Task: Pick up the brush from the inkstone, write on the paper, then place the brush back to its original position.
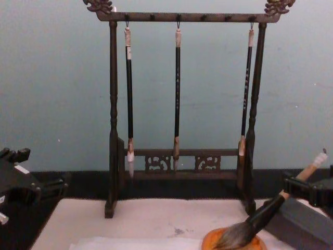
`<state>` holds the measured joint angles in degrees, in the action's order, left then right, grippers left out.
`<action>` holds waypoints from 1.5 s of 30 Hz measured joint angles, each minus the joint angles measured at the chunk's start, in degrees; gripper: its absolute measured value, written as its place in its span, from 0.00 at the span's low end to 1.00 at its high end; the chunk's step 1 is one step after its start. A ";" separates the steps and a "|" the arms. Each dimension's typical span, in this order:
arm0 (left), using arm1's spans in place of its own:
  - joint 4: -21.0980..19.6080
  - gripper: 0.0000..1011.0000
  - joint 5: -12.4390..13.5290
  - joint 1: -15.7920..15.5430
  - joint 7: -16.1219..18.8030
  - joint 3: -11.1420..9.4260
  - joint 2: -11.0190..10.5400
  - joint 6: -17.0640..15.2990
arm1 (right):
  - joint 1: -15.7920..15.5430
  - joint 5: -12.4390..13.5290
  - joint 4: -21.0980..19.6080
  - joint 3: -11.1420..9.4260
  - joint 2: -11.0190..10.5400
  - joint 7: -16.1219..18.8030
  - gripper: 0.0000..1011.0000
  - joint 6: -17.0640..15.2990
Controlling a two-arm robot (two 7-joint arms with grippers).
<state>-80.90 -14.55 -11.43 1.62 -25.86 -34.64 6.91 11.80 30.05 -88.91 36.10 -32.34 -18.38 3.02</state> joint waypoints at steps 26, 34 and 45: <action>0.00 1.00 0.00 0.00 0.00 0.00 0.00 0.00 | 0.00 0.00 0.00 0.00 0.00 0.00 0.99 0.00; 0.00 1.00 0.00 0.00 0.00 0.00 0.00 0.00 | 0.00 0.00 0.00 0.00 0.01 0.00 0.99 0.01; 0.00 1.00 0.00 0.00 0.00 0.00 0.00 0.00 | 0.00 0.00 0.00 0.00 0.01 0.00 0.99 0.01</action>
<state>-80.90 -14.55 -11.43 1.62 -25.86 -34.65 6.91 11.80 30.05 -88.91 36.10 -32.34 -18.38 3.02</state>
